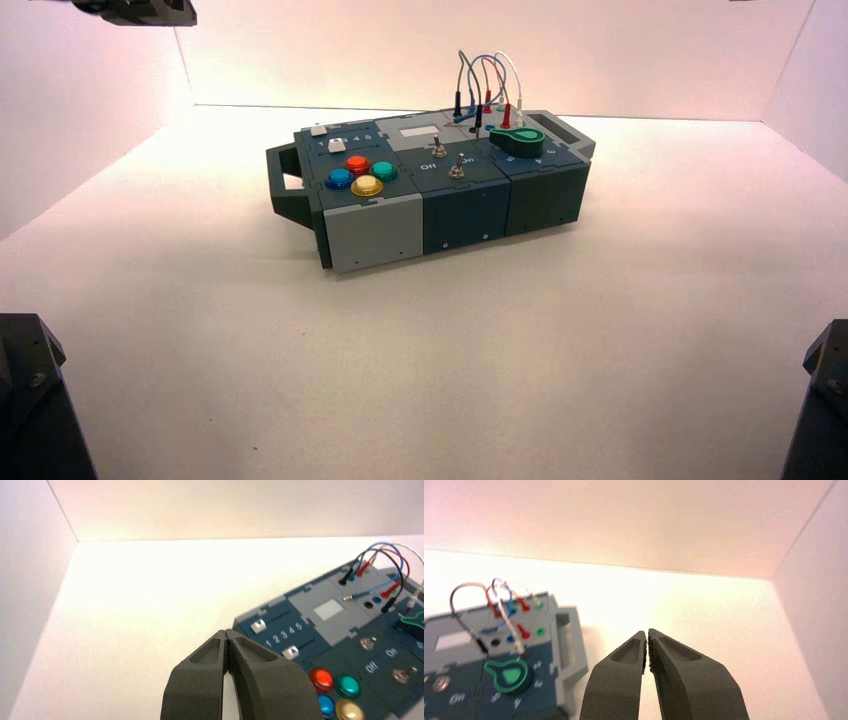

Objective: Move the box to the left.

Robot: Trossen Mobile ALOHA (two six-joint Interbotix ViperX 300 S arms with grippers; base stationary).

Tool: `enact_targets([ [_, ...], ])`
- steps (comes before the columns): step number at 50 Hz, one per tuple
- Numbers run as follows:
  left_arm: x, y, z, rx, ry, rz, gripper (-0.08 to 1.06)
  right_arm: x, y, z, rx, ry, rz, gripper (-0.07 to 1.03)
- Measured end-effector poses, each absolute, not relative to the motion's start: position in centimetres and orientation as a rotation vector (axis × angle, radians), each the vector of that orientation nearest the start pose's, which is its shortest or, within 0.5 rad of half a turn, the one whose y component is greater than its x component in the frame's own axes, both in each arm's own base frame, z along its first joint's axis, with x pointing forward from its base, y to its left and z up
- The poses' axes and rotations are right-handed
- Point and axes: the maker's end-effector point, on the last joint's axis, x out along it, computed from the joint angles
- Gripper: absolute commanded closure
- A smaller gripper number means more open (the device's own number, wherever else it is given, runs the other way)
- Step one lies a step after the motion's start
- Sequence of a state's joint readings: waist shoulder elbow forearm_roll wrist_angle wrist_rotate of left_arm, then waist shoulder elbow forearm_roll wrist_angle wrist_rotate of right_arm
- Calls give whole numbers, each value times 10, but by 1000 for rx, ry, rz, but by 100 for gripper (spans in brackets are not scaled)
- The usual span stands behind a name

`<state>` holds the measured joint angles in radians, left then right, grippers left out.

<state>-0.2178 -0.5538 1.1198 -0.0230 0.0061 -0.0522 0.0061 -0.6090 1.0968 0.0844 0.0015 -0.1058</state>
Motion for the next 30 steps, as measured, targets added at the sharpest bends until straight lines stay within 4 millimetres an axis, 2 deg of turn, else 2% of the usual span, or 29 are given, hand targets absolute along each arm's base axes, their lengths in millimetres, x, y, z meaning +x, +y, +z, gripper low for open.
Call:
enact_targets([
  [10, 282, -65, 160, -36, 778, -171, 100, 309, 4, 186, -23, 620, 28, 94],
  [17, 274, -64, 157, -28, 879, -164, 100, 317, 6, 178, -27, 749, 41, 94],
  [22, 267, -63, 145, -19, 969, -156, 100, 323, 7, 165, -48, 863, 55, 94],
  [30, 267, -63, 124, -16, 1059, -143, 100, 331, 10, 153, -83, 963, 77, 94],
])
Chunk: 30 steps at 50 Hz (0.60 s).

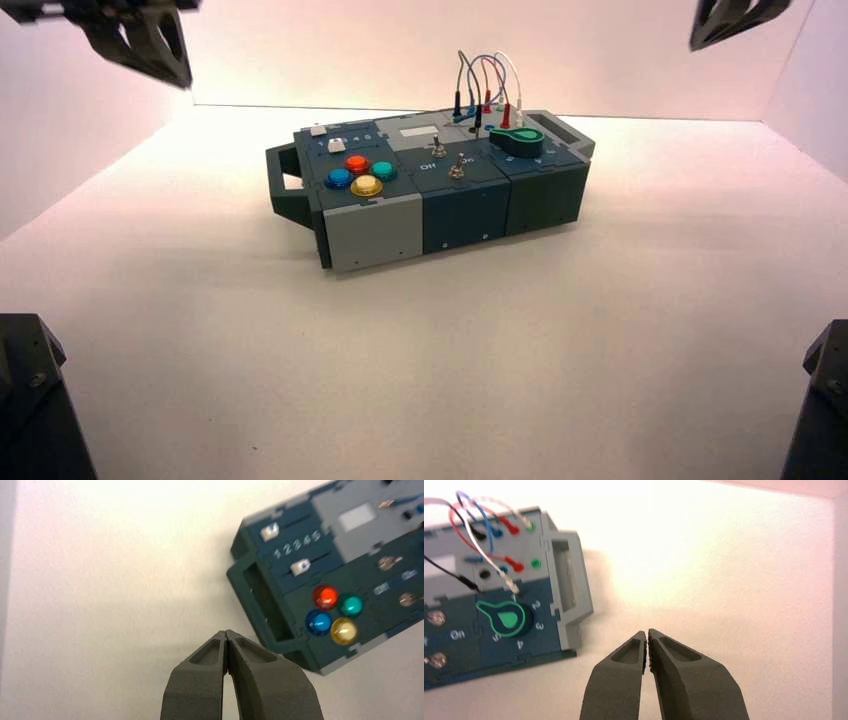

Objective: Move the box to the left.

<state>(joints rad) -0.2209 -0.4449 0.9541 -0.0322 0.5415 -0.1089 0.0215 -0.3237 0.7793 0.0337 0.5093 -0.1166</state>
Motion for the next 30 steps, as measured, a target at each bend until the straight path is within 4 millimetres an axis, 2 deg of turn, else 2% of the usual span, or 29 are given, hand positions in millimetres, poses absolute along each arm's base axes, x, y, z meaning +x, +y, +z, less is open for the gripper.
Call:
enact_targets([
  [7, 271, -68, 111, -71, 1113, -114, 100, 343, 17, 148, -131, 1014, 111, 94],
  [12, 275, -77, 102, -147, 1160, -82, 100, 351, 25, 143, -158, 1035, 138, 95],
  [17, 277, -84, 94, -151, 1186, -85, 100, 357, 32, 138, -188, 1060, 169, 95],
  [30, 285, -106, 71, -163, 1245, -95, 100, 375, 65, 116, -266, 1123, 266, 95],
])
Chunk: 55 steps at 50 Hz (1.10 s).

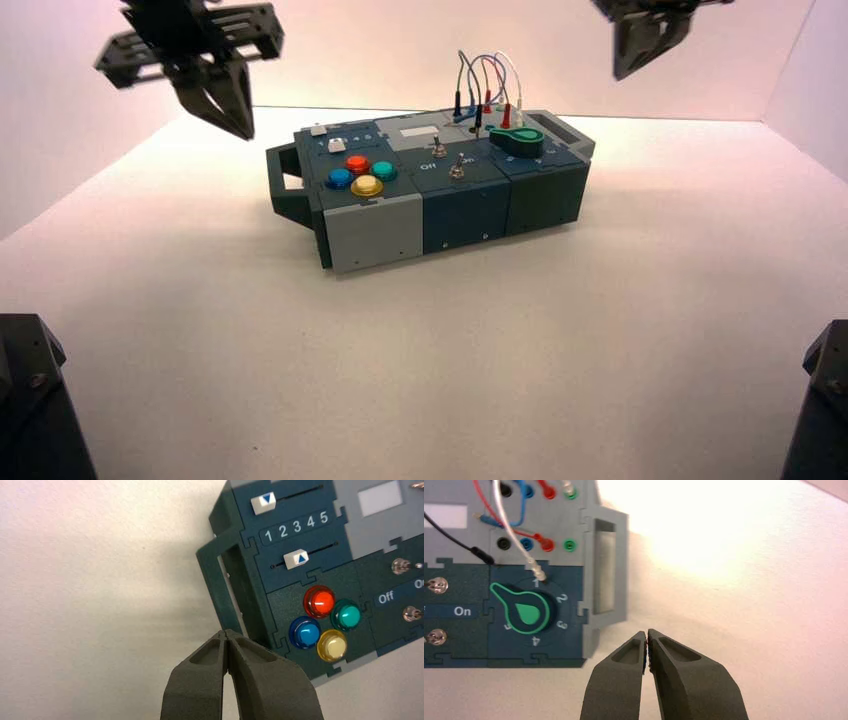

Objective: Move the box to the left.

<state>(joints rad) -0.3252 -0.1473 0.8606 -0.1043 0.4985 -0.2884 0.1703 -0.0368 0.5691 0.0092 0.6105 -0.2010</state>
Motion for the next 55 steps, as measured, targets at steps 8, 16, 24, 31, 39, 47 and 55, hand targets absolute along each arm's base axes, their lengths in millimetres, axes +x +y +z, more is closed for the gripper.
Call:
enact_targets([
  [8, 289, -111, 62, -194, 1269, -82, 100, 380, 72, 107, -273, 1142, 280, 95],
  [16, 292, -124, 61, -200, 1271, -102, 100, 385, 81, 96, -296, 1161, 307, 95],
  [24, 296, -138, 55, -202, 1292, -118, 100, 391, 86, 93, -299, 1160, 315, 95],
  [31, 300, -142, 42, -230, 1329, -82, 100, 394, 87, 95, -298, 1151, 314, 95],
  [39, 301, -141, 26, -253, 1373, -35, 100, 397, 87, 96, -298, 1146, 314, 95],
  [47, 301, -141, 13, -265, 1406, -1, 100, 396, 87, 88, -302, 1166, 316, 95],
  [55, 302, -140, 7, -257, 1419, 14, 100, 398, 87, 80, -307, 1182, 318, 95],
])
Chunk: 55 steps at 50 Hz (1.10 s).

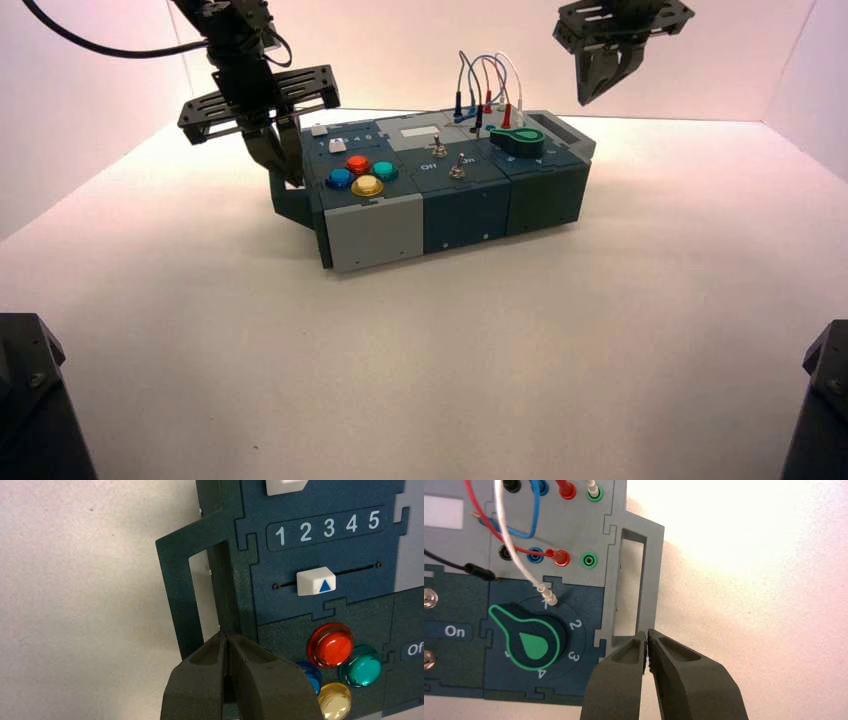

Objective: Move the box to the left.

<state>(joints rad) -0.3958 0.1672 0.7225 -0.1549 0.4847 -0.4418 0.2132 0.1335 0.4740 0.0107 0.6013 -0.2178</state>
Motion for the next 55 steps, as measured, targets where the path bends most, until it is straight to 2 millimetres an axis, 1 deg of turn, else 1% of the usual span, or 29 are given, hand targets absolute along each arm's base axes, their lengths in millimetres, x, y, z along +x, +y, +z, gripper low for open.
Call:
enact_targets([
  [5, 304, -140, 4, -249, 1423, 15, 100, 404, 87, 76, -309, 1183, 315, 95],
  [9, 310, -139, 4, -256, 1416, 21, 100, 411, 87, 73, -325, 1175, 315, 95],
  [10, 311, -138, 4, -255, 1415, 22, 100, 415, 85, 71, -339, 1172, 312, 95],
  [14, 312, -138, 3, -253, 1417, 22, 100, 420, 81, 69, -365, 1172, 307, 95],
  [21, 313, -139, 4, -255, 1412, 20, 100, 429, 69, 56, -394, 1190, 292, 95],
  [29, 318, -136, 4, -259, 1409, 28, 100, 432, 66, 42, -392, 1201, 287, 95],
  [41, 321, -133, 0, -240, 1407, 31, 100, 429, 68, 29, -396, 1219, 296, 95],
  [44, 321, -131, -1, -235, 1408, 33, 100, 425, 70, 26, -396, 1228, 301, 95],
  [48, 326, -130, -1, -236, 1402, 37, 100, 419, 72, 22, -394, 1241, 309, 95],
  [55, 331, -127, 0, -229, 1397, 40, 100, 407, 71, 15, -381, 1267, 309, 95],
])
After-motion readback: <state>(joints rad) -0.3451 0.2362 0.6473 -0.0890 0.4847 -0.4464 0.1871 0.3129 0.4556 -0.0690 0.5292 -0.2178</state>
